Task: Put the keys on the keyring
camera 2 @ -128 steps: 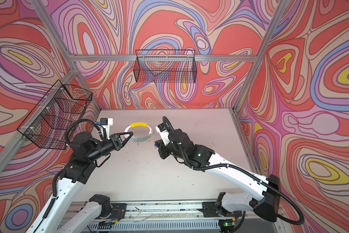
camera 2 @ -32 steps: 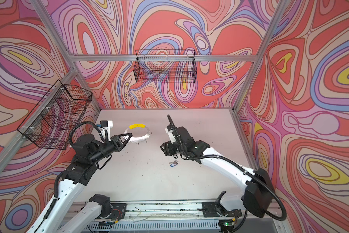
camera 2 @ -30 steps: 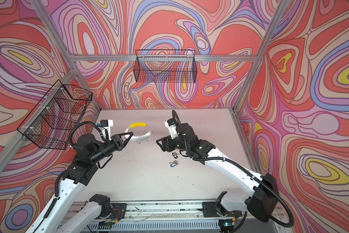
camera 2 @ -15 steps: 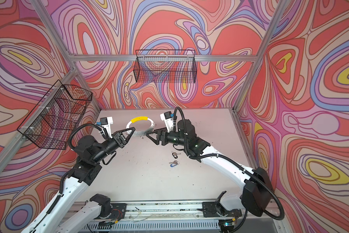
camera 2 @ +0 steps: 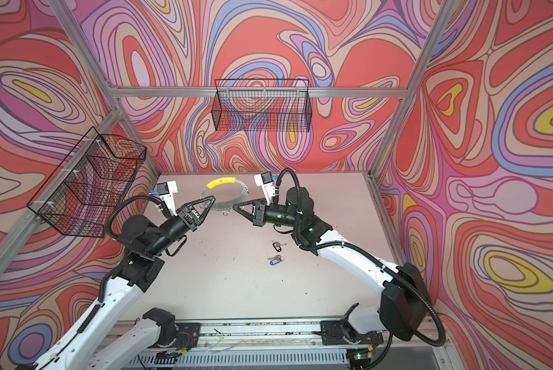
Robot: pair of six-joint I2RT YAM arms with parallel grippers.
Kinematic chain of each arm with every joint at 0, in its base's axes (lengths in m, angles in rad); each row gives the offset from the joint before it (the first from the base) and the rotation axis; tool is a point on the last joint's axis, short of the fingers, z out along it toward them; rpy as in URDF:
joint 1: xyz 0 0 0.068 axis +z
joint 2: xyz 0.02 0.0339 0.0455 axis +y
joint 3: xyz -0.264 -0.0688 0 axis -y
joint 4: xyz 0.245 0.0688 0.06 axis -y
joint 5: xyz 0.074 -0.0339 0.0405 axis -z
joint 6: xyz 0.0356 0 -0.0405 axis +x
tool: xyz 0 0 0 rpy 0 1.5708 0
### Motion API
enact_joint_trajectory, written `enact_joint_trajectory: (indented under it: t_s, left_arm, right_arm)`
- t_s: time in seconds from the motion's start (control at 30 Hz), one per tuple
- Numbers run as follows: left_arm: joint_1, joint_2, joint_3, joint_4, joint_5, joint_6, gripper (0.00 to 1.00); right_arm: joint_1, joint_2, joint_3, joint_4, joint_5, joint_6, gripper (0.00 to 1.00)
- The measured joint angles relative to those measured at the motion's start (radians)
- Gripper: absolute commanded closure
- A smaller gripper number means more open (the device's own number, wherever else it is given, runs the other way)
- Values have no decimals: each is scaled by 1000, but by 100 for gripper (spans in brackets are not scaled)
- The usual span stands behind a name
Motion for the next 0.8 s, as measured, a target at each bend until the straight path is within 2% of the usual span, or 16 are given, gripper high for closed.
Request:
enact_joint_trajectory:
  t_s: [0.03, 0.1, 0.13, 0.2, 0.27, 0.33, 0.4, 0.5, 0.67, 0.8]
  left_arm:
    - [-1, -3, 0, 1, 3, -1, 88]
    - [-6, -5, 4, -5, 7, 3, 82]
    - [-7, -4, 5, -17, 8, 10, 73]
    - [-8, -4, 8, -55, 24, 37, 48]
    - [-13, -6, 14, -117, 49, 72, 30]
    - [-14, -13, 29, -185, 65, 109, 20]
    - [-2, -35, 58, -279, 74, 167, 17]
    - [48, -81, 115, -401, 103, 245, 16]
    - [160, -82, 212, -521, 249, 325, 19]
    - [177, -27, 243, -586, 340, 369, 19]
  right_arm:
    - [-5, -1, 0, 3, -11, 5, 100]
    - [-21, -2, -5, 17, -44, 20, 100]
    - [-31, -2, -7, 26, -69, 28, 100]
    - [-56, -2, -7, 40, -95, 41, 100]
    - [-97, -2, -2, 48, -118, 53, 100]
    - [-134, -2, 14, 37, -146, 56, 100]
    - [-161, -2, 43, -2, -171, 39, 100]
    - [-171, 9, 160, -186, -204, -53, 100]
    - [-171, 48, 385, -528, -245, -270, 100]
    - [-171, 71, 443, -730, -247, -403, 100]
